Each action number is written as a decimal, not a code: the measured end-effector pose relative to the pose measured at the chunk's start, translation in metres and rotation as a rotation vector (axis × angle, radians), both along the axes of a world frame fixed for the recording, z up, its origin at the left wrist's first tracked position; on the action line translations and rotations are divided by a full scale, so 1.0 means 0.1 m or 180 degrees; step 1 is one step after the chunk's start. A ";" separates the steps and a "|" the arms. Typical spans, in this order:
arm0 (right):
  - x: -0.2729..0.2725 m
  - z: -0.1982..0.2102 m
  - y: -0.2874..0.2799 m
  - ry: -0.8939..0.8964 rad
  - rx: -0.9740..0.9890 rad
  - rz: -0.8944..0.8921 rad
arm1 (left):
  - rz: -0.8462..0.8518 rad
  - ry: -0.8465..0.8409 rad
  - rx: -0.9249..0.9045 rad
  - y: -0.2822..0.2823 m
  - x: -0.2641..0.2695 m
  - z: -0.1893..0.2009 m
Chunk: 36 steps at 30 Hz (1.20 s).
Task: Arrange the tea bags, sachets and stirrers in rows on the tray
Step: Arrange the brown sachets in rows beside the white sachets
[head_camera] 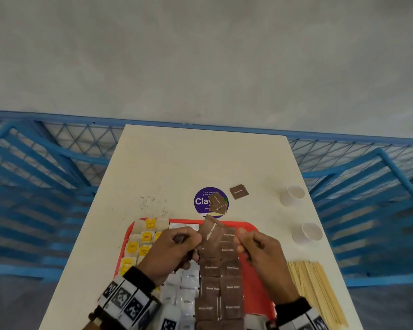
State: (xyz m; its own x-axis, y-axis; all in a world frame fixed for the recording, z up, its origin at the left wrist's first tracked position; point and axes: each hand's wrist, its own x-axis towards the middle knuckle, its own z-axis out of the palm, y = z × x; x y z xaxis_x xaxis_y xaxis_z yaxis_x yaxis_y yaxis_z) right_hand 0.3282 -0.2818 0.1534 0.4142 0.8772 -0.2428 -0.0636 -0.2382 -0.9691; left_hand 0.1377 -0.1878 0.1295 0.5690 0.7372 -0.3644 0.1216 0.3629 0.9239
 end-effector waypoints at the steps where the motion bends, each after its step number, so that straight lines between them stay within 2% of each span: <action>1: -0.02 0.01 0.00 -0.0008 0.0041 0.0079 | 0.0001 -0.0018 -0.0019 -0.01 0.00 0.00; 6: -0.14 -0.06 0.03 -0.0349 0.0208 0.0205 | -0.0218 0.0034 0.0049 -0.07 0.00 -0.01; 10: -0.09 -0.13 0.03 -0.0621 0.0300 0.0255 | -0.0591 0.0399 0.0301 -0.12 -0.04 -0.08; 12: -0.02 -0.20 -0.02 -0.1071 0.0295 0.0640 | -0.0783 0.0579 0.0441 -0.14 -0.08 -0.14; 15: 0.03 -0.33 -0.12 -0.1870 0.0000 0.1660 | -0.1016 0.0792 0.0746 -0.20 -0.13 -0.27; 16: 0.03 -0.39 -0.16 -0.1962 -0.0090 0.1923 | -0.1179 0.0842 0.0806 -0.23 -0.12 -0.33; 18: 0.00 -0.48 -0.22 -0.1954 -0.0174 0.2081 | -0.1435 0.0944 0.0873 -0.31 -0.07 -0.41; 21: 0.00 -0.54 -0.23 -0.1695 -0.0335 0.1732 | -0.1321 0.0972 0.0679 -0.33 -0.01 -0.45; 25: 0.10 -0.46 -0.20 -0.1170 -0.0510 0.1286 | -0.0491 0.0623 -0.0023 -0.21 0.03 -0.44; 29: 0.13 -0.54 -0.08 -0.0705 -0.0419 0.0336 | -0.0048 0.0379 -0.0298 -0.12 0.22 -0.40; 32: 0.09 -0.63 -0.01 -0.0225 -0.0394 0.0240 | 0.0324 0.0190 -0.0652 -0.13 0.36 -0.42; 36: 0.20 -0.78 0.12 -0.0245 -0.0655 0.0079 | 0.0575 0.0259 -0.0929 -0.14 0.34 -0.54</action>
